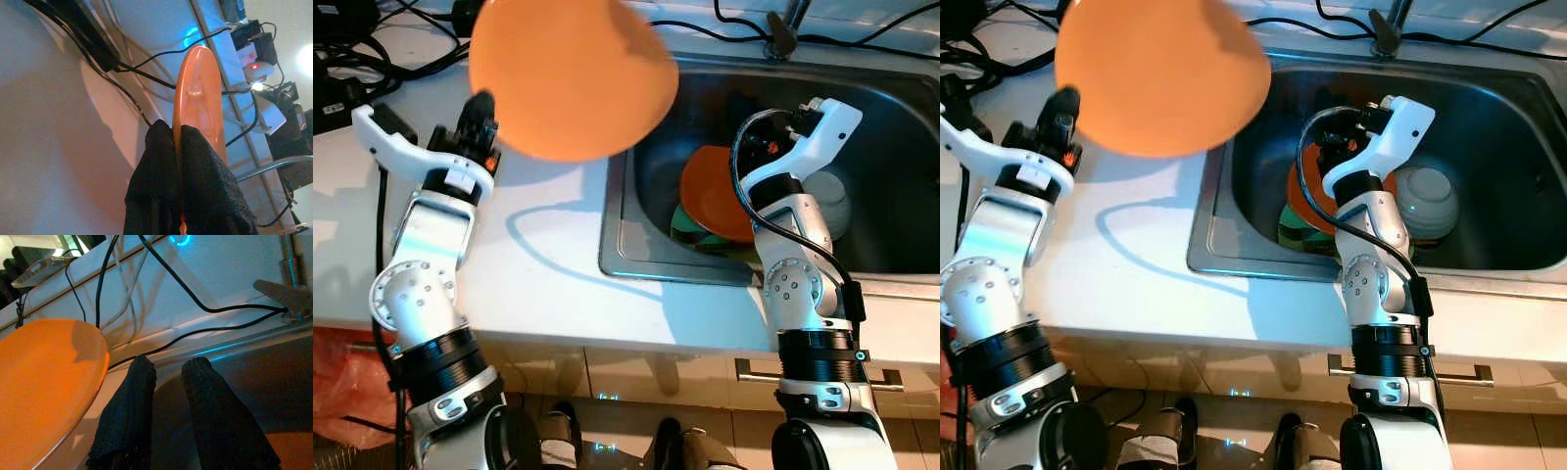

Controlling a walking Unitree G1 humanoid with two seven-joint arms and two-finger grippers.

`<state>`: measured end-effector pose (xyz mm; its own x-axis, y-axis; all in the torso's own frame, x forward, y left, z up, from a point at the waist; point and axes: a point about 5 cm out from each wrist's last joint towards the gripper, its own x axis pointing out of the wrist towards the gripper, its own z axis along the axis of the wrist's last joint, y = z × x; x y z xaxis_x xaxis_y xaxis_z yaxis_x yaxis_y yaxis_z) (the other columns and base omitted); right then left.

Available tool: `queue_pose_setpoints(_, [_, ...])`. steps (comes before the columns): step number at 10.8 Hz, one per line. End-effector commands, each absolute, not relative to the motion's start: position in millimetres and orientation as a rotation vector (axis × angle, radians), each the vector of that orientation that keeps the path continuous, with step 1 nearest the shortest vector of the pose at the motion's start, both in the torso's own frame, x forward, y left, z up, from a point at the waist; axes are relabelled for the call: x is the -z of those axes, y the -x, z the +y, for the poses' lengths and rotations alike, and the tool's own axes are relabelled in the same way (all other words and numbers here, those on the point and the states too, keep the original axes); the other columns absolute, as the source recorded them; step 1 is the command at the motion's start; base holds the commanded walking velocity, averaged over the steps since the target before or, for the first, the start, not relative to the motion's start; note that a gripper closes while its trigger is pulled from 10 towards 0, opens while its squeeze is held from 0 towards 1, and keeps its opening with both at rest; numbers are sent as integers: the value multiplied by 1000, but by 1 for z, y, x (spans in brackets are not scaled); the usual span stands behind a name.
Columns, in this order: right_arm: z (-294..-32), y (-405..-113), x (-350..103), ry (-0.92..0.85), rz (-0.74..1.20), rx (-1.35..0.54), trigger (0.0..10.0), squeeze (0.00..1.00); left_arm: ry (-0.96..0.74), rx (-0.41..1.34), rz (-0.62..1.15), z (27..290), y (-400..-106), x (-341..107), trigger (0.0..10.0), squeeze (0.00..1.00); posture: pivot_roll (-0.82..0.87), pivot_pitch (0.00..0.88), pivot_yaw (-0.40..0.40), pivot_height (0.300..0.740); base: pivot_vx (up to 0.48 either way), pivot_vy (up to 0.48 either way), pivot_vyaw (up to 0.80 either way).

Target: Kitchen organization

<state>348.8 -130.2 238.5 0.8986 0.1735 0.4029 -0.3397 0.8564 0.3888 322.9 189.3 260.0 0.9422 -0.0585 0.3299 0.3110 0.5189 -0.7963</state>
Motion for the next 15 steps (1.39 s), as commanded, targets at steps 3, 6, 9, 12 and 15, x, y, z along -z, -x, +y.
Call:
queue_pose_setpoints(3, [-135,-349,-245,-611,-378,-266,10000,0,1009,316,-352,172,-327,-280,10000,0,141,206,-43,740,0,0,0])
queue_pose_setpoints(6, [-138,-347,-257,-861,-386,-307,10000,0,1021,376,-383,157,-333,-291,10000,0,137,206,-42,740,0,0,0])
queue_pose_setpoints(9, [-132,-343,-260,-961,-359,-402,10000,0,1006,436,-370,138,-338,-295,10000,0,129,206,-35,740,0,0,0])
queue_pose_setpoints(12, [-122,-335,-259,-945,-342,-512,10000,0,993,464,-351,130,-338,-294,10000,0,126,203,-31,740,0,0,0])
queue_pose_setpoints(15, [-120,-332,-262,-962,-350,-558,10000,0,997,476,-360,128,-337,-296,10000,0,131,193,-29,740,0,0,0])
